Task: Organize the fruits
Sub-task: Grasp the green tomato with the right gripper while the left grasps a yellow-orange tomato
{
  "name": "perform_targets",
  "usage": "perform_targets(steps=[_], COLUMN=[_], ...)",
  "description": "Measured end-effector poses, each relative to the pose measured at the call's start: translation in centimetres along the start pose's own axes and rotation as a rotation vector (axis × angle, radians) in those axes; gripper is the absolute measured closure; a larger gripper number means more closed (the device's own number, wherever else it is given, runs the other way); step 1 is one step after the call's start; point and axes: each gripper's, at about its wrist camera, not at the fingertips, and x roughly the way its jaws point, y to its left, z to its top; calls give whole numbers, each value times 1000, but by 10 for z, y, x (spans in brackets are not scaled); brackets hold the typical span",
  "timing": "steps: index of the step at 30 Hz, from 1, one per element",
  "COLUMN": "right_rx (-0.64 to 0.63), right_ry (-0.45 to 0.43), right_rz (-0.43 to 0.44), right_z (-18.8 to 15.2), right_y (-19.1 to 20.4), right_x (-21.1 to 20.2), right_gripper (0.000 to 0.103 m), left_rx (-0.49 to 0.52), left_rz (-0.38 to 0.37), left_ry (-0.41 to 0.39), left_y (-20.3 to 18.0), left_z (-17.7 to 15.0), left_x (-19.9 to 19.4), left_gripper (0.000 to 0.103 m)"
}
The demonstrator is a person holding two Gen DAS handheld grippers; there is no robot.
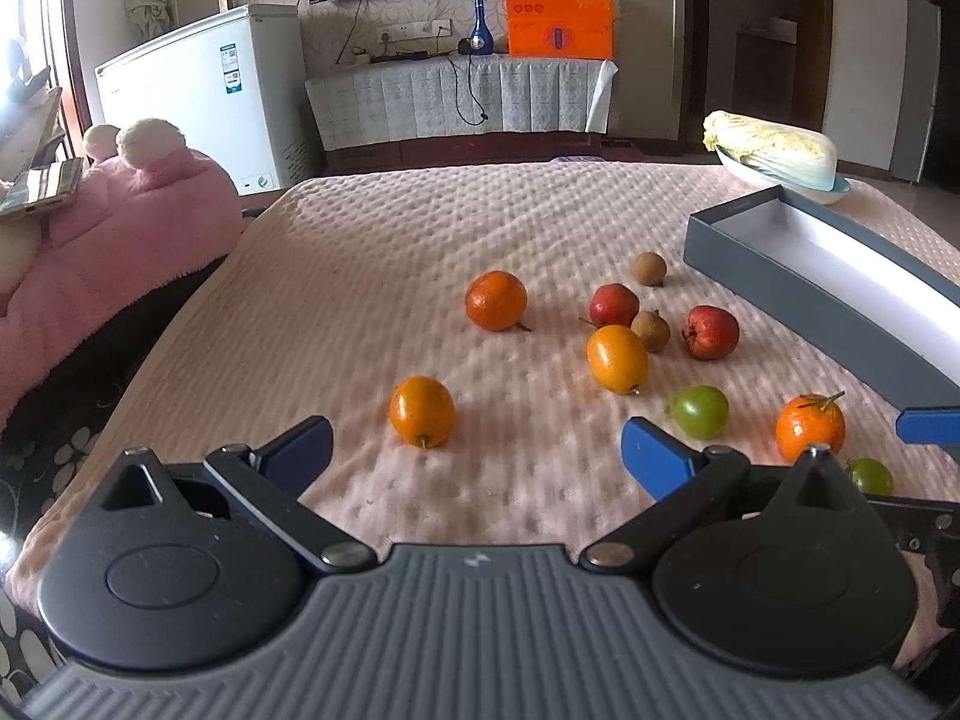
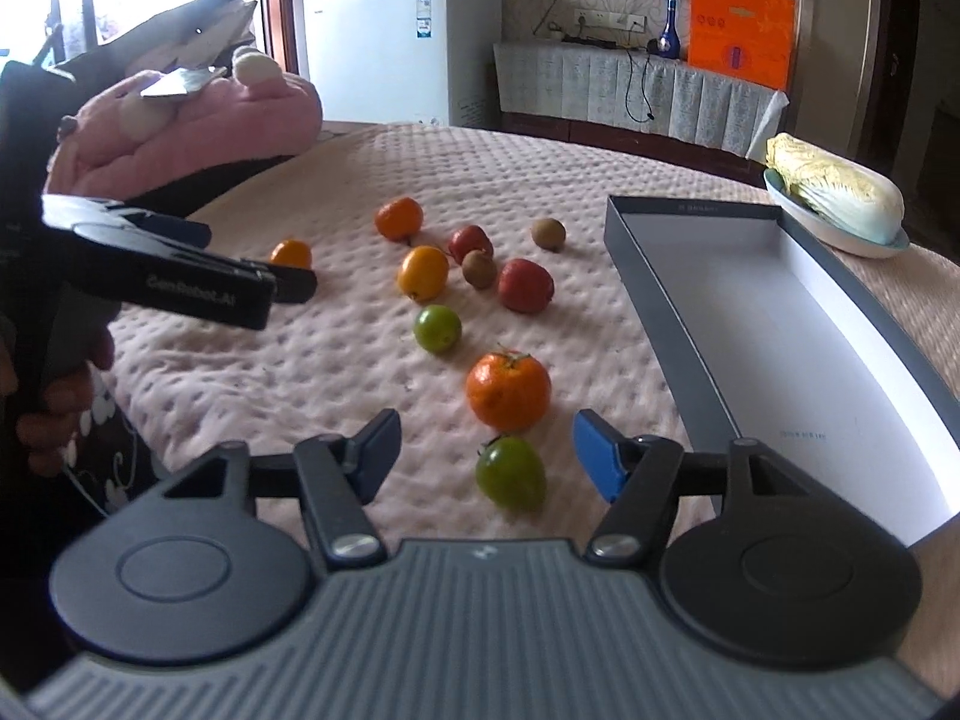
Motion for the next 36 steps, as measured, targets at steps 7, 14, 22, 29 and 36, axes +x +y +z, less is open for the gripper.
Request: perform_targets(steps=[7,14,22,29,36], right_rx=[-7,-6,4,-43,-50], right_ry=[55,103,108,103,82], right_rz=[-29,-32,-4,-19,-19], right_z=[-2,-3,-1,0,2], right_y=[0,1,-3,2,0], right_x=[13,24,27,26,22], right_gripper=[50,55,68,74,74], left_rx=[-17,-64,-74,-75,-69], left_rz=[-43,-46,-46,-17,-22], left_ry=[48,84,122,107,99], left_y=[8,21,25,26,26], left_z=[-2,4,8,7,9], left_x=[14,30,52,52,47], left_gripper=[0,17,39,71,71])
